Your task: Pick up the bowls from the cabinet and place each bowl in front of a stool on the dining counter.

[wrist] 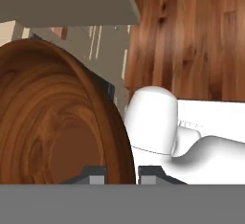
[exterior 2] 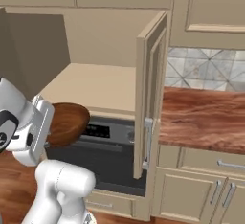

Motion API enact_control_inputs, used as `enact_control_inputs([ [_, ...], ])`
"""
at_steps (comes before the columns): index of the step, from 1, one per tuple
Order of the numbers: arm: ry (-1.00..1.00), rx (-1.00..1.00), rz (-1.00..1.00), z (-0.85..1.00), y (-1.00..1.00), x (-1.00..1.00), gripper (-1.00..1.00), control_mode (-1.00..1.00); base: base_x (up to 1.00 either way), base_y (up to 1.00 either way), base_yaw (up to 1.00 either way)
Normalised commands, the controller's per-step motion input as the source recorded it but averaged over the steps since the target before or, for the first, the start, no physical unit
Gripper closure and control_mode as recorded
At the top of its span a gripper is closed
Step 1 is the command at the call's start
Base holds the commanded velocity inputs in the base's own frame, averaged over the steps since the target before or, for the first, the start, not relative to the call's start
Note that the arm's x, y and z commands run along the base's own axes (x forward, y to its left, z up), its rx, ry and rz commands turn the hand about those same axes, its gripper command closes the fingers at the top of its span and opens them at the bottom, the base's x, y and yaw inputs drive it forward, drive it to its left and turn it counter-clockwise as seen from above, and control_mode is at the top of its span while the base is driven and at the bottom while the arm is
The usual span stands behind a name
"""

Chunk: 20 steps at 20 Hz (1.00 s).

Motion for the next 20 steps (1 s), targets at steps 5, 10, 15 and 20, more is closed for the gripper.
enact_control_inputs([
  [5,0.0,0.0,0.0,0.0,0.0,0.0,1.0,1.0,-0.72,0.17,-0.22],
  [10,0.0,0.0,0.0,0.0,0.0,0.0,1.0,1.0,-0.93,0.29,-0.56],
  [15,0.0,0.0,0.0,0.0,0.0,0.0,1.0,1.0,-1.0,0.31,-0.72],
  [20,0.0,0.0,0.0,0.0,0.0,0.0,1.0,1.0,-1.0,0.32,-0.68],
])
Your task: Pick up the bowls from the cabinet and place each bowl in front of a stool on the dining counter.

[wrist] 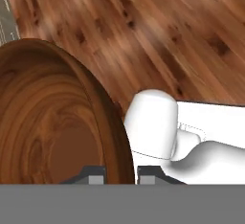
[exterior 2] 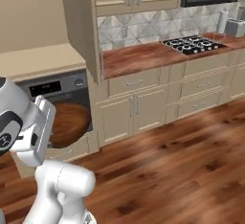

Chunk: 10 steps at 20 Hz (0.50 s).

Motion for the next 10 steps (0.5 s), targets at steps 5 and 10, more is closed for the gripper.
enact_control_inputs([
  [5,0.0,0.0,0.0,0.0,0.0,0.0,1.0,1.0,-0.89,0.35,-0.83],
  [10,0.0,0.0,0.0,0.0,0.0,0.0,1.0,1.0,-0.51,0.1,-0.93],
])
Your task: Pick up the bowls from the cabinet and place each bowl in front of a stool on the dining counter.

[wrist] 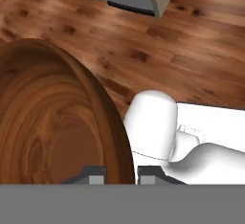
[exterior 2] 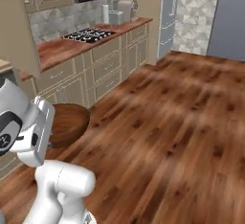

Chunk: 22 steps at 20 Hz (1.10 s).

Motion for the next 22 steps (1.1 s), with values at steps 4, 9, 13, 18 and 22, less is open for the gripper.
enact_control_inputs([
  [4,0.0,0.0,0.0,0.0,0.0,0.0,1.0,1.0,-0.51,-0.03,-0.85],
  [9,0.0,0.0,0.0,0.0,0.0,0.0,1.0,1.0,-0.93,-0.44,-0.59],
  [13,0.0,0.0,0.0,0.0,0.0,0.0,1.0,1.0,-0.86,-1.0,-0.26],
  [18,0.0,0.0,0.0,0.0,0.0,0.0,1.0,1.0,-0.37,-1.0,0.1],
  [22,0.0,0.0,0.0,0.0,0.0,0.0,1.0,1.0,-0.1,-1.0,0.13],
])
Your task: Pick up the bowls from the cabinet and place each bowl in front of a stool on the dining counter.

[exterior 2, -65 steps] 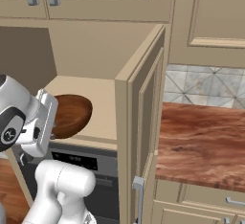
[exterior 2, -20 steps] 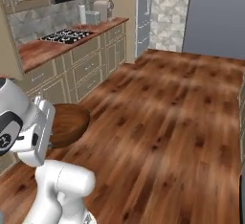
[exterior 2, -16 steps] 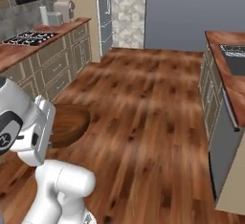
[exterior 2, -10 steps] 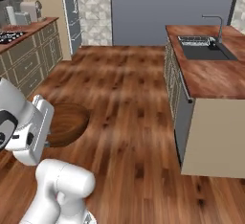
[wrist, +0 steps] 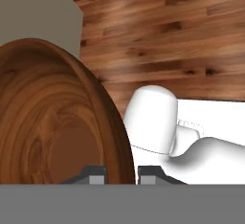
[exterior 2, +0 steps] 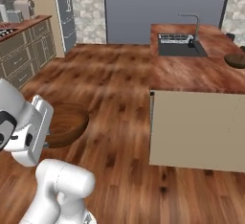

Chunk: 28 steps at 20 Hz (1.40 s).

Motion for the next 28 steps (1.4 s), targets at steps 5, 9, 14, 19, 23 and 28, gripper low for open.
enact_control_inputs([
  [5,0.0,0.0,0.0,0.0,0.0,0.0,1.0,1.0,0.0,-1.0,0.11],
  [9,0.0,0.0,0.0,0.0,0.0,0.0,1.0,1.0,0.0,-1.0,0.1],
  [14,0.0,0.0,0.0,0.0,0.0,0.0,1.0,1.0,0.11,-1.0,0.05],
  [19,0.0,0.0,0.0,0.0,0.0,0.0,1.0,1.0,0.24,-1.0,0.05],
  [23,0.0,0.0,0.0,0.0,0.0,0.0,1.0,1.0,0.32,-1.0,0.07],
  [28,0.0,0.0,0.0,0.0,0.0,0.0,1.0,1.0,0.38,-1.0,0.12],
])
